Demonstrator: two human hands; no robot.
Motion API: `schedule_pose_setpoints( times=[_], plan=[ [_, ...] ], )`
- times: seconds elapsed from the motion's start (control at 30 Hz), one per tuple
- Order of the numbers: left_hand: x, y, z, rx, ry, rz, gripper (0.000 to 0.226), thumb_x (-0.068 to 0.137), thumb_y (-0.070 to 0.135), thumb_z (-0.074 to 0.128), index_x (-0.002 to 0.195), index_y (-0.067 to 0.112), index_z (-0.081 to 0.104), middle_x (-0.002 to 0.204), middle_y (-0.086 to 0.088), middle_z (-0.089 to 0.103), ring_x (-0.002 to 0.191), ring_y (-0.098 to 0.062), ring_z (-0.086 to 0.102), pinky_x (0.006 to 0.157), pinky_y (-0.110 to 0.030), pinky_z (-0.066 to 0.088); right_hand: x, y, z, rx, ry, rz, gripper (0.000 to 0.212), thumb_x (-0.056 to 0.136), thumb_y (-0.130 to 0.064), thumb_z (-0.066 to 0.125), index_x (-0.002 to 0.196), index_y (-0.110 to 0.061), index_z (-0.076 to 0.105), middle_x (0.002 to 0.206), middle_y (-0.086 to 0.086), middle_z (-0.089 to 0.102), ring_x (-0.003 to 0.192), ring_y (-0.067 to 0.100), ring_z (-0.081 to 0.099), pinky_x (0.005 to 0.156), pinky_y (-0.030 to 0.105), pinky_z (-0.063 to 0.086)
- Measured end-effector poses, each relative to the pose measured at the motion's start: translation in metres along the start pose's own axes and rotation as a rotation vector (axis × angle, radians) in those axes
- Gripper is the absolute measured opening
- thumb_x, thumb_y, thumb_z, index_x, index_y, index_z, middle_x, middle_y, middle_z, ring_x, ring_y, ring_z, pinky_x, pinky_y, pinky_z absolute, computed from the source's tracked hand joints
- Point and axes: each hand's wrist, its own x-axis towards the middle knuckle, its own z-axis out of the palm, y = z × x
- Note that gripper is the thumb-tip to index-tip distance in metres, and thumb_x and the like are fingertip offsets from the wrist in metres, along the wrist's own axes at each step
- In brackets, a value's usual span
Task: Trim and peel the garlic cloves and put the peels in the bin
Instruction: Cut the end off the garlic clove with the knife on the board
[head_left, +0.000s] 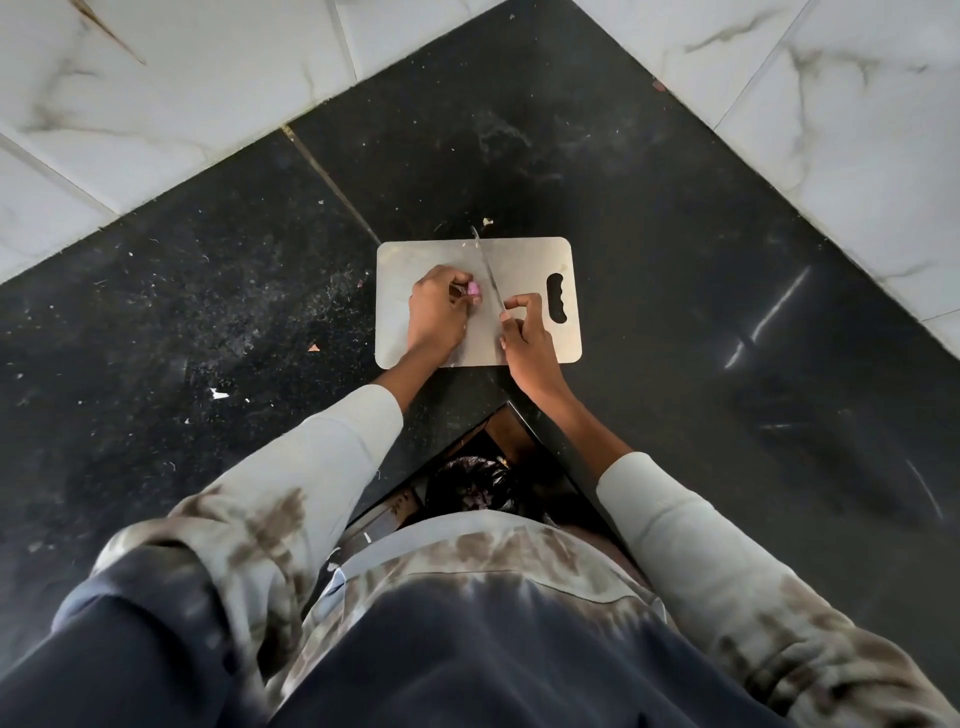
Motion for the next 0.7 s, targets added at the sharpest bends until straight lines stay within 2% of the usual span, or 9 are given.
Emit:
schedule_pose_setpoints(
  times=[0.13,0.37,0.5,0.63,0.7],
  plan=[
    [-0.001,-0.001,0.0,-0.061,0.018,-0.021,0.014,0.099,0.019,0.075,0.112,0.017,0.078,0.11,0.004,0.078,0.101,-0.009,0.072,0.096,-0.03,0.061,-0.001,0.001,0.004,0.023,-0.001,0.014,0.011,0.111,-0.028,0.041,0.121,-0.03,0.041,0.082,0.031,0.058,0.066,0.027,0.053,0.06,0.041,0.042],
    [-0.001,0.0,-0.002,-0.1,0.003,-0.035,0.012,0.096,0.01,0.077,0.108,0.013,0.078,0.1,0.005,0.077,0.092,-0.006,0.071,0.089,-0.021,0.058,-0.003,-0.004,0.005,0.057,-0.017,0.008,0.01,0.112,-0.024,0.041,0.122,-0.025,0.042,0.079,0.029,0.058,0.066,0.028,0.055,0.061,0.041,0.045],
    [0.0,0.001,-0.001,-0.088,0.011,-0.044,0.01,0.097,0.013,0.077,0.107,0.015,0.078,0.1,0.008,0.074,0.09,-0.003,0.067,0.085,-0.014,0.053,-0.004,-0.007,0.005,0.057,-0.029,0.009,0.009,0.112,-0.024,0.04,0.121,-0.024,0.041,0.072,0.01,0.057,0.066,0.025,0.056,0.062,0.041,0.048],
    [0.002,0.0,0.0,-0.094,0.02,-0.056,0.007,0.097,0.016,0.078,0.103,0.017,0.077,0.1,0.009,0.072,0.096,-0.011,0.07,0.088,-0.023,0.057,-0.004,-0.009,0.004,0.031,-0.038,-0.005,0.006,0.113,-0.023,0.039,0.118,-0.023,0.04,0.073,0.008,0.057,0.066,0.024,0.056,0.061,0.04,0.047],
    [0.003,0.0,-0.001,-0.101,0.01,-0.056,0.006,0.097,0.014,0.077,0.101,0.018,0.077,0.1,0.009,0.073,0.096,-0.012,0.07,0.087,-0.023,0.058,-0.004,-0.012,0.003,-0.001,-0.049,-0.019,0.002,0.112,-0.021,0.038,0.114,-0.023,0.038,0.074,0.013,0.057,0.064,0.033,0.057,0.058,0.042,0.045]
  ],
)
